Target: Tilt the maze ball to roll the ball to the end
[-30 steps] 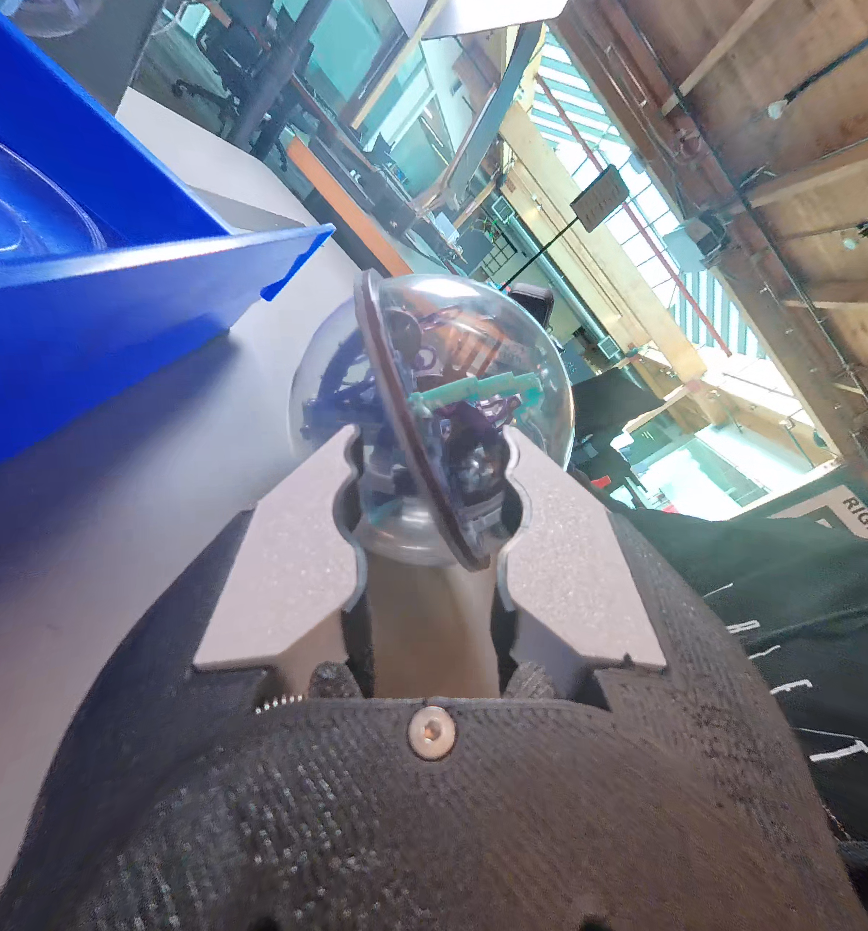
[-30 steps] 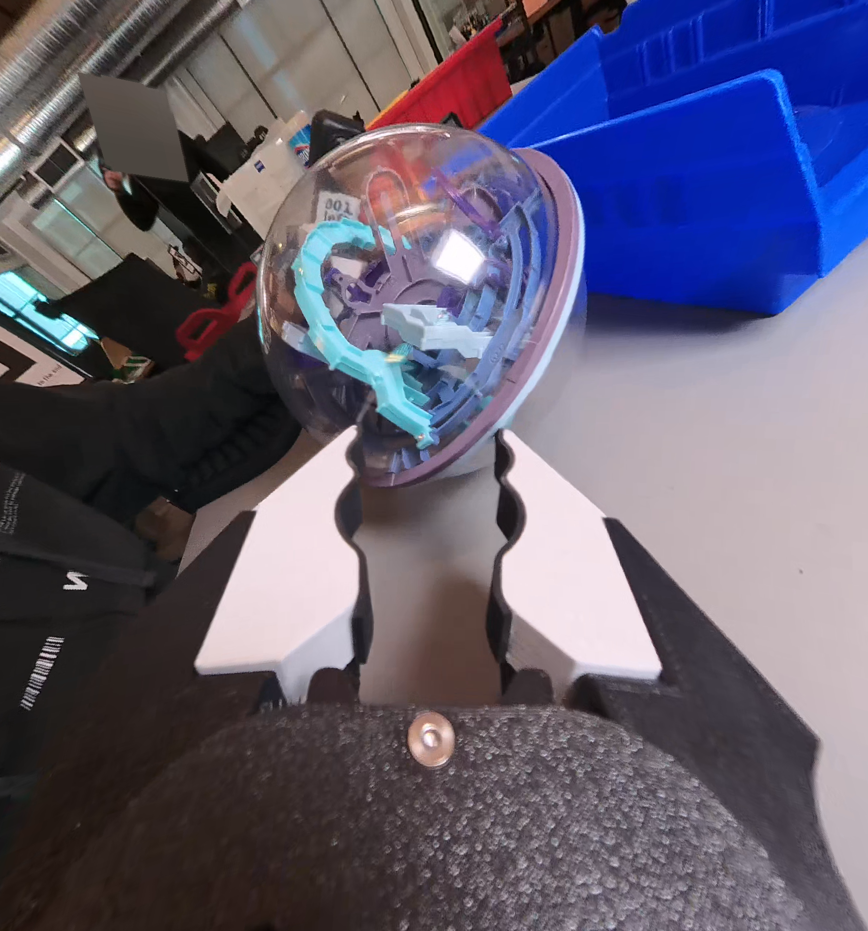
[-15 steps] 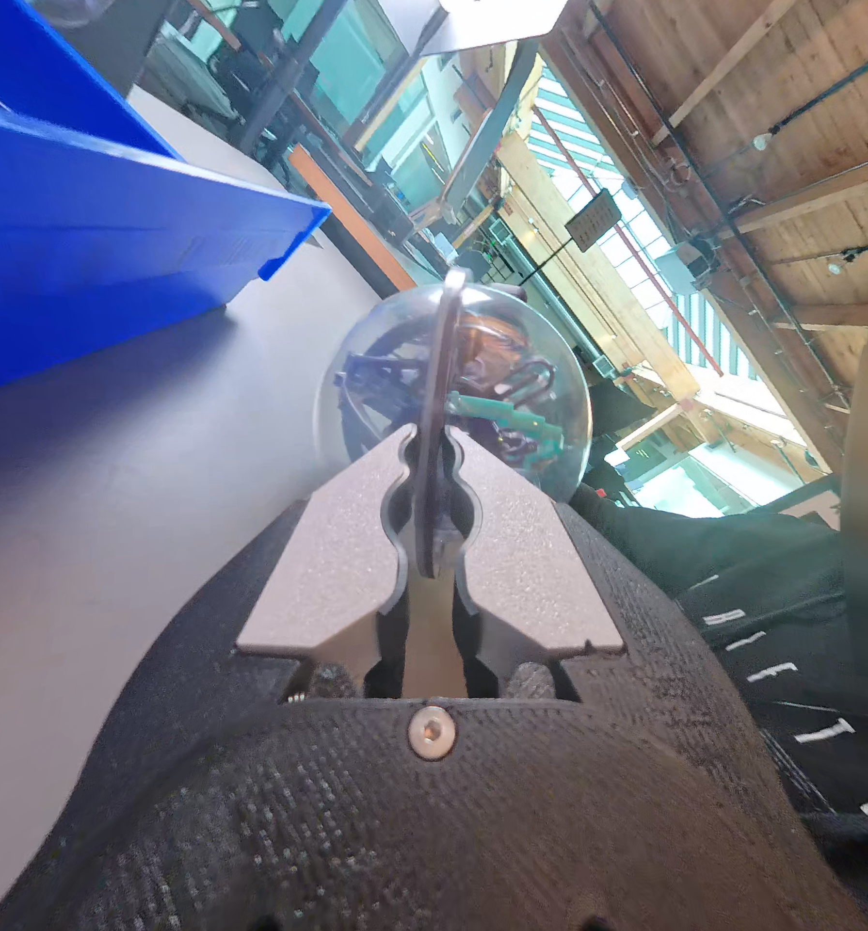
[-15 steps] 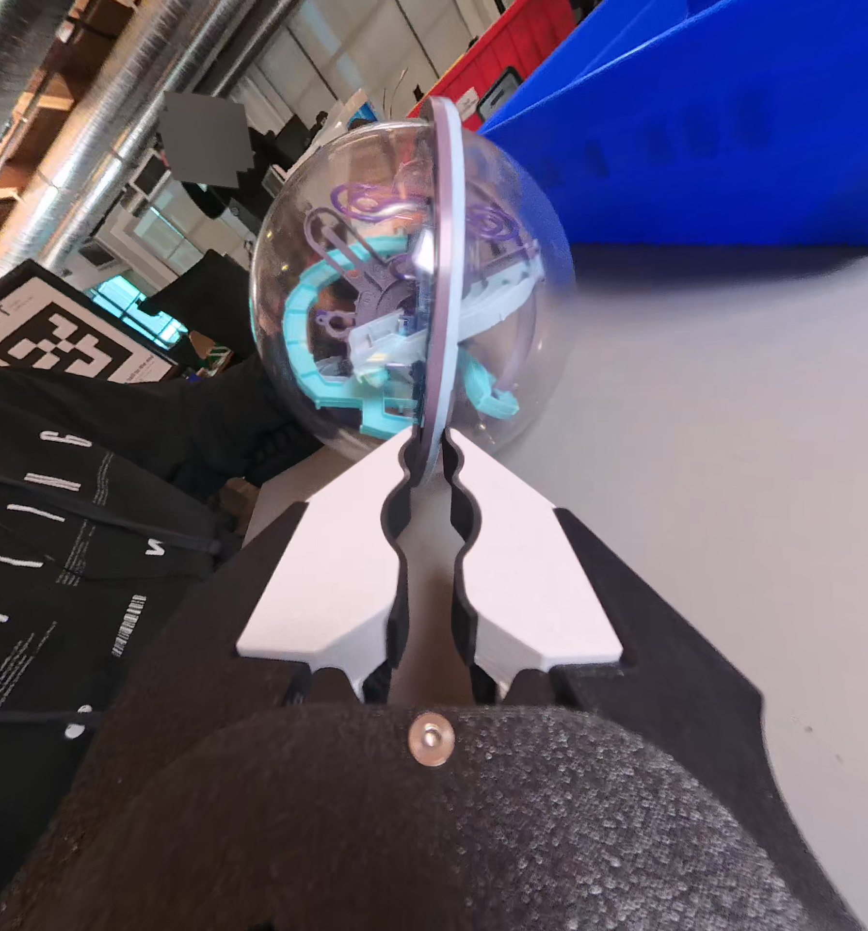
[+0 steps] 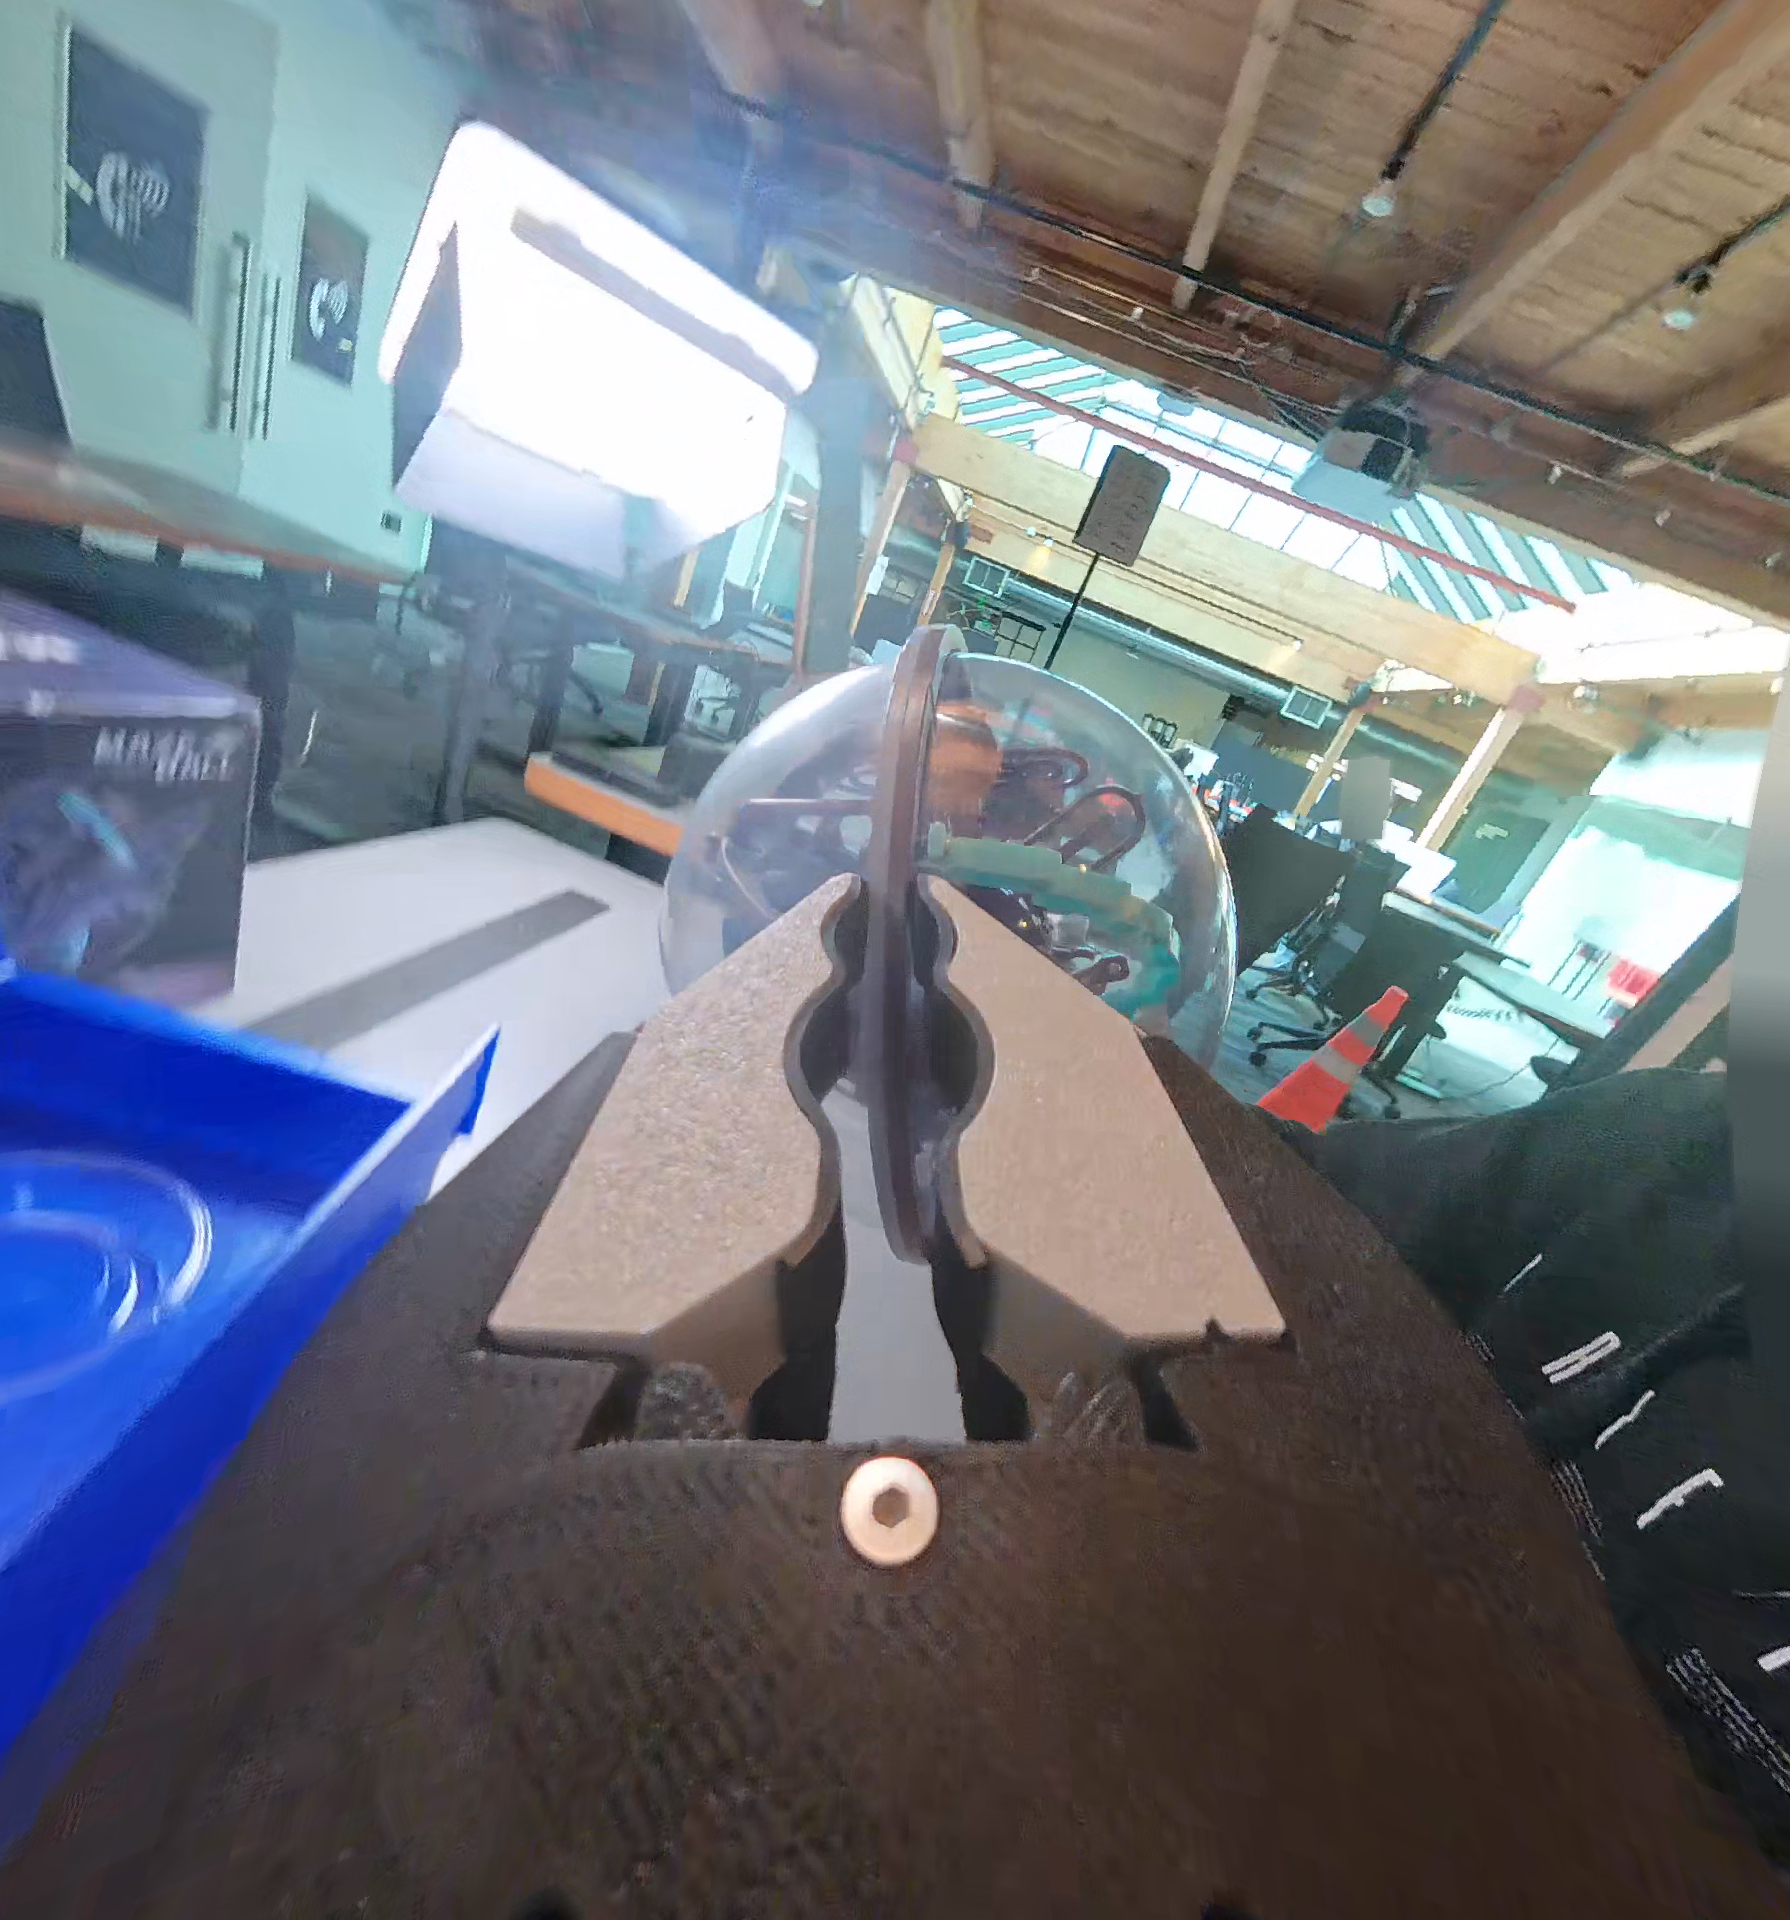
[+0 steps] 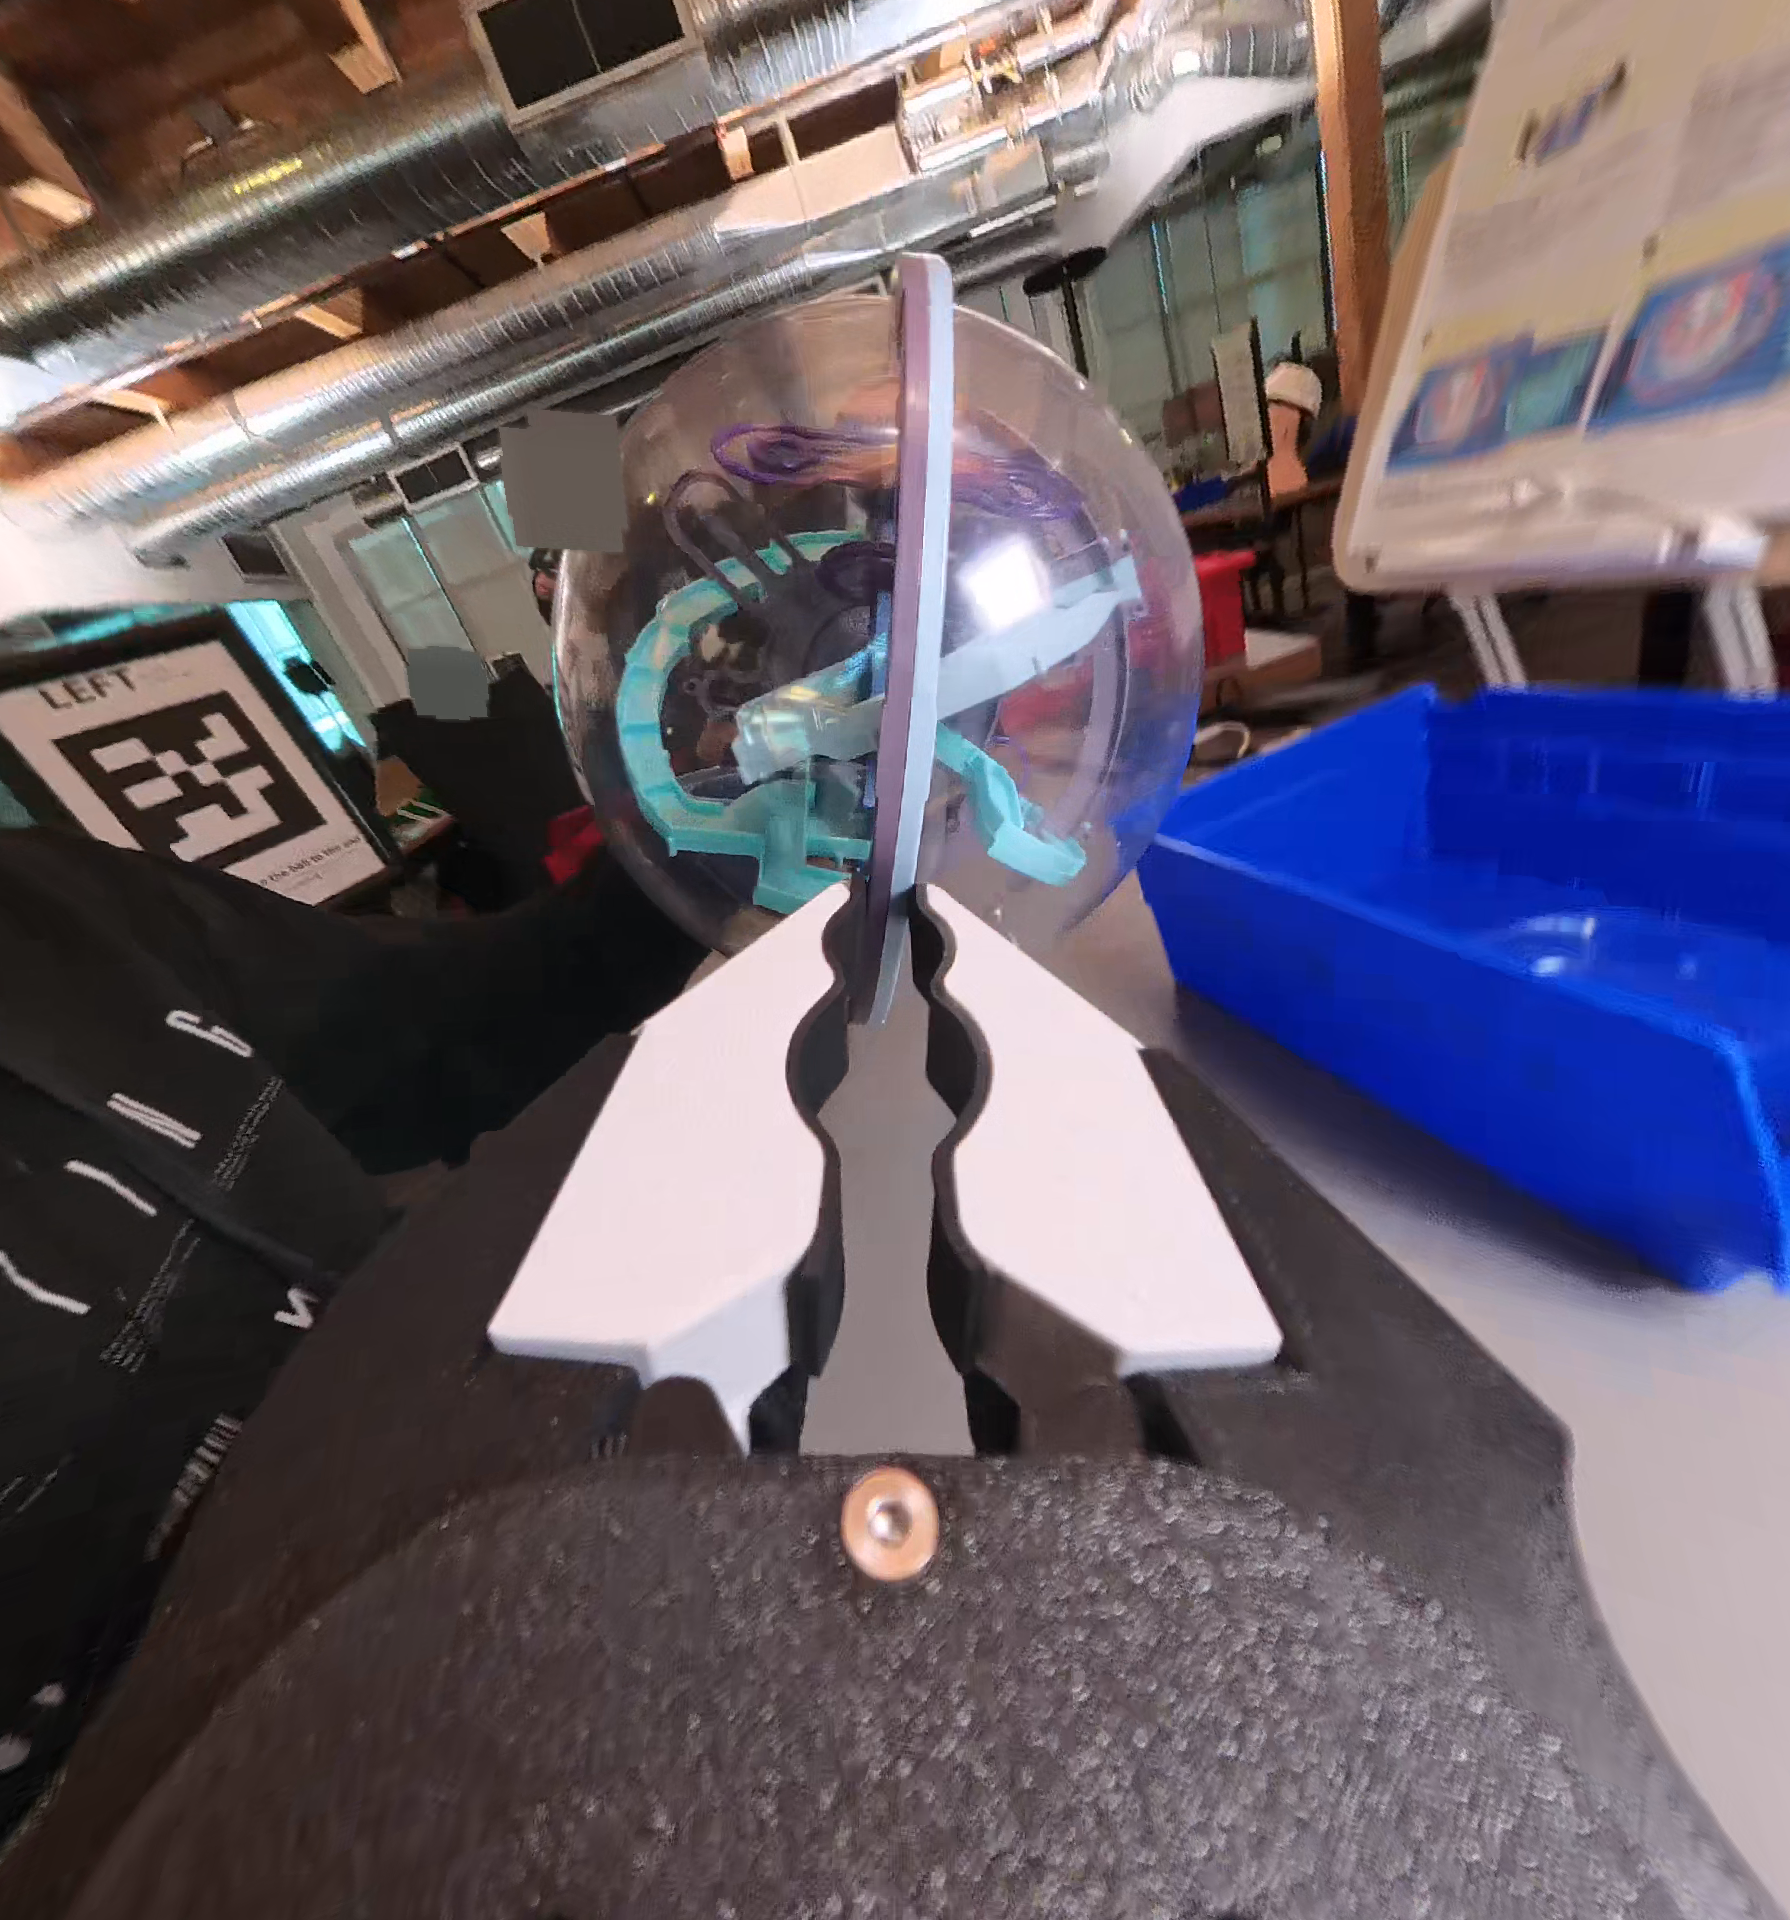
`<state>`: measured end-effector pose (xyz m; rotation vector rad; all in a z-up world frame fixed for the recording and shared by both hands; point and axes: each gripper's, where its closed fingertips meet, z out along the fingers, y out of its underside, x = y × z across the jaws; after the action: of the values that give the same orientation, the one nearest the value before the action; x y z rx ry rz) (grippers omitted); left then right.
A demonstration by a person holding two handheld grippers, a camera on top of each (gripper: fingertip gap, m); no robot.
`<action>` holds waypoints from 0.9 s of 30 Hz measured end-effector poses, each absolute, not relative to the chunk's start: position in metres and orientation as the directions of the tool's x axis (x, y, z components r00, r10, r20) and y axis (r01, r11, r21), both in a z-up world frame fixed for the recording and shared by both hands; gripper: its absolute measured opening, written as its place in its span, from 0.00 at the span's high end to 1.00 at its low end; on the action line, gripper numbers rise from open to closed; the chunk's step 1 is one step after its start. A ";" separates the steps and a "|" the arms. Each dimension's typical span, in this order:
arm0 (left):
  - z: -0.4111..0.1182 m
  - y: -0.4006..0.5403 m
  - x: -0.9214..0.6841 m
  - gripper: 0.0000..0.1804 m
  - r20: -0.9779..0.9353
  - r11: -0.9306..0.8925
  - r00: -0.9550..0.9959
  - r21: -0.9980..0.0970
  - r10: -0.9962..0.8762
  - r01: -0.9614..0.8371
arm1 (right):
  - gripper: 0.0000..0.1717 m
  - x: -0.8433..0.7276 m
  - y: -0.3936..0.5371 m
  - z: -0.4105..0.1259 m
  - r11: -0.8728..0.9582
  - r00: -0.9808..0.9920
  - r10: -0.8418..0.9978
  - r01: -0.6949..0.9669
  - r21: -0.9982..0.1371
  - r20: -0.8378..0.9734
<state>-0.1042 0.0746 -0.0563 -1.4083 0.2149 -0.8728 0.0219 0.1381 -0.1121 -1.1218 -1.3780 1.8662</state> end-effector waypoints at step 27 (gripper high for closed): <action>0.181 -0.078 0.037 0.97 -0.276 0.316 0.683 -0.946 -0.677 -0.069 | 0.97 0.084 0.007 0.055 0.096 -0.465 0.856 -0.286 -0.954 0.225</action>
<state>0.0370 -0.0781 0.1806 -1.2020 0.7487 -0.4532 0.0841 0.0068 0.0548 -0.6036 -1.4380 1.5445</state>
